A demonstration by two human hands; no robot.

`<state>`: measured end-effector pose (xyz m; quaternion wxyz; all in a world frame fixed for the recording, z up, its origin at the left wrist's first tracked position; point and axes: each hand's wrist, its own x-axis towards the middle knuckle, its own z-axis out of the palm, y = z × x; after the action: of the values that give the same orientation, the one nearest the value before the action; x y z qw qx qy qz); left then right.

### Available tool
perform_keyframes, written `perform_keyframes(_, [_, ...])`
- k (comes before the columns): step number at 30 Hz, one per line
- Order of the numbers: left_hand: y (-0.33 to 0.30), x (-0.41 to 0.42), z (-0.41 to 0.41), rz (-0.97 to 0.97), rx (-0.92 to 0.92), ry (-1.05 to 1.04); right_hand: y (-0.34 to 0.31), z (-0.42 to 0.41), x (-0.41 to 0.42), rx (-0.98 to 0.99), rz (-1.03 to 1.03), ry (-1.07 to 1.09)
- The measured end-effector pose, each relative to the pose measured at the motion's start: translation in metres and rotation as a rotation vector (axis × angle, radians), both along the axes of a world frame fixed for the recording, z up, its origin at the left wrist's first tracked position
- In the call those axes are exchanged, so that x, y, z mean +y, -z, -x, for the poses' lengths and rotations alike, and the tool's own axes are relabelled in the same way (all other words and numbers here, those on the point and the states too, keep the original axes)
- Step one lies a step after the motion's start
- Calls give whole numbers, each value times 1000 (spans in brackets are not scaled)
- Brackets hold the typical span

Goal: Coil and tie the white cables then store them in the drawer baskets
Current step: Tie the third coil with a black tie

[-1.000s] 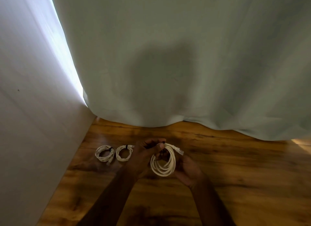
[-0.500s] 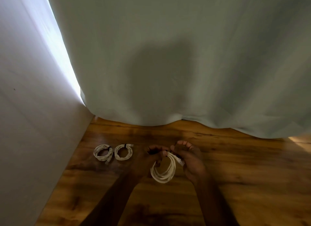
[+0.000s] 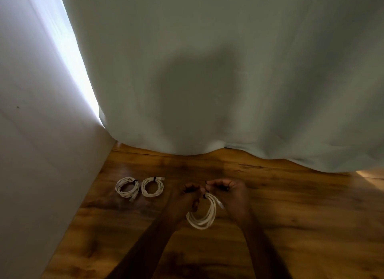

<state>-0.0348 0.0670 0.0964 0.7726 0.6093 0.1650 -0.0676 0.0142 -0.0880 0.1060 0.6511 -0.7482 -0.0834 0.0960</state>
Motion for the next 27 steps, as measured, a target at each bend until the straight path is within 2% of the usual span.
perform_keyframes(4, [-3, -1, 3, 32, -40, 18, -1, 1, -4, -72, 111, -67])
perform_keyframes(11, [-5, 3, 4, 91, -124, 83, -5, 3, 0, -185, 80, -71])
perform_keyframes(16, [2, 8, 6, 62, -99, 59, 1, 1, 1, -239, 107, -73])
perform_keyframes(24, [6, 9, 3, -113, -147, 42, -5, -3, -2, -187, 24, -89])
perform_keyframes(27, [4, 7, 4, -92, -153, 44, -14, -5, -12, -115, 34, -164])
